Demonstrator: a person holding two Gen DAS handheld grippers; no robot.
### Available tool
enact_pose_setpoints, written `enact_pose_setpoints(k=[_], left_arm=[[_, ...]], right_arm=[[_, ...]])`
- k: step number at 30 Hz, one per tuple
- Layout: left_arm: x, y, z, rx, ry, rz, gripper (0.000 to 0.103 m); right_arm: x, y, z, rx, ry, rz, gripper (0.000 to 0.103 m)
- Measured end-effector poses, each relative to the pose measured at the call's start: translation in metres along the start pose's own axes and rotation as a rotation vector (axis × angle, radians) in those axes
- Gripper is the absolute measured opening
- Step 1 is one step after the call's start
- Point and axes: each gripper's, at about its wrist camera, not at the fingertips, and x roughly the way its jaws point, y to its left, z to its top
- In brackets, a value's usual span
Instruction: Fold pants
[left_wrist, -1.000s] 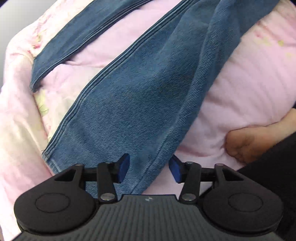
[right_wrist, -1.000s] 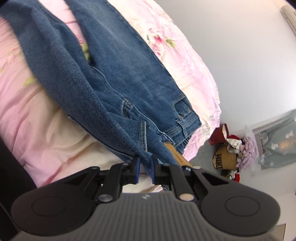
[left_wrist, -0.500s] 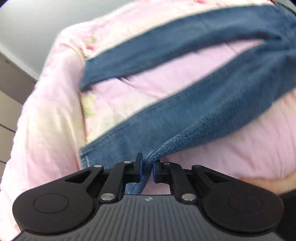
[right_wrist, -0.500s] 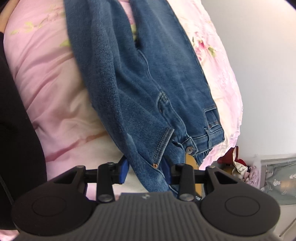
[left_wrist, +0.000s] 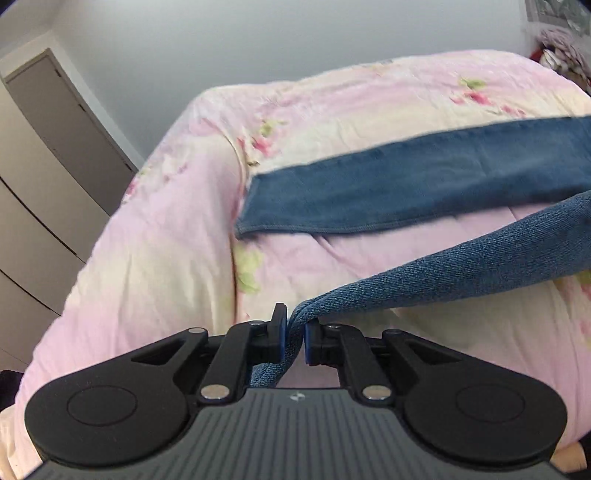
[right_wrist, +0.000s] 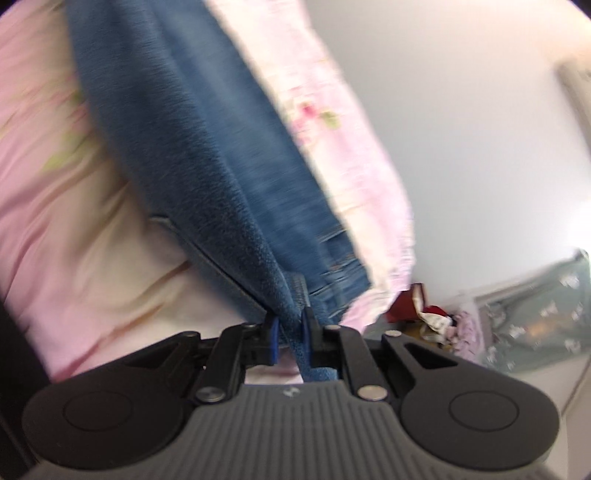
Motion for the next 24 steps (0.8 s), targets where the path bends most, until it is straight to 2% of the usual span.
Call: enact_pose_setpoints(k=[5,10,14,20,24], left_arm=[[0.015,0.007,0.037,-0.019,0.003,0.022,0.009],[0.046,0.007,0.076,-0.036,0.011,0.045,0.009],[0.073,0.004,0.107,-0.015,0.008,0.078,0.009],[0.125,-0.008,0.150,0.032,0.076,0.110,0.009],[0.158,-0.023,0.177,0.084,0.088,0.145,0.009]], right_arm=[[0.018,-0.025,0.032,0.097,-0.004,-0.060,0.006],[0.051,-0.044,0.061,0.104,0.015,-0.098,0.006],[0.082,-0.061,0.082,0.126,0.034,-0.114,0.006],[0.133,-0.074,0.107,0.137,0.076,-0.130,0.006],[0.176,-0.077,0.122,0.139,0.109,-0.136,0.006]])
